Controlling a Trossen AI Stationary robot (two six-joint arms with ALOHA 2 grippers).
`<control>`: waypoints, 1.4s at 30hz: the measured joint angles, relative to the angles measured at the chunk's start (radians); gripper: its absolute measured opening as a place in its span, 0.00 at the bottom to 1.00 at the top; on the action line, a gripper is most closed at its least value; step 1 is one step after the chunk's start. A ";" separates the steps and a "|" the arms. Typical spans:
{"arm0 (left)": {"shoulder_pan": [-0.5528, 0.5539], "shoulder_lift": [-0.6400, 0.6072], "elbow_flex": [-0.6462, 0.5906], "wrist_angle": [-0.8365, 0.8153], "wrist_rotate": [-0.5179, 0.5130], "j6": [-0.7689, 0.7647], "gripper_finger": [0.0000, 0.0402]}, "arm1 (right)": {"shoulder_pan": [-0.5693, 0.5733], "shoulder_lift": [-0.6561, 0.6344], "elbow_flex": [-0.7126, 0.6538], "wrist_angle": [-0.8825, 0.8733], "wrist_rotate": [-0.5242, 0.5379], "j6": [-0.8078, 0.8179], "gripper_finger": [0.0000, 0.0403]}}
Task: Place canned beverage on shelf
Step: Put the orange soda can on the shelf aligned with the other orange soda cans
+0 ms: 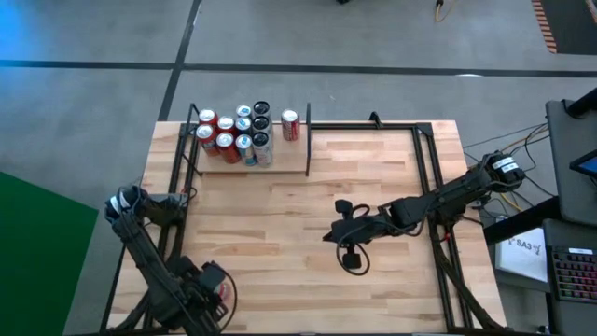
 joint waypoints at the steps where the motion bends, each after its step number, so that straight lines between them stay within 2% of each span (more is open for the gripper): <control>1: -0.003 0.000 0.000 0.002 -0.009 0.000 0.65 | 0.000 0.000 0.000 0.000 0.000 0.000 0.02; 5: -0.013 0.000 0.000 0.024 -0.013 0.003 0.80 | 0.000 0.000 0.000 0.000 0.000 0.001 0.02; 10: -0.016 0.012 -0.007 0.025 -0.014 -0.003 0.85 | 0.000 0.000 0.000 0.000 0.000 0.003 0.02; 31: -0.015 0.104 -0.035 0.082 -0.034 0.019 0.85 | 0.000 0.000 0.000 0.000 0.000 0.020 0.02; 42: -0.012 0.127 -0.033 0.099 -0.038 0.071 0.73 | 0.004 0.000 0.000 0.000 0.000 0.031 0.02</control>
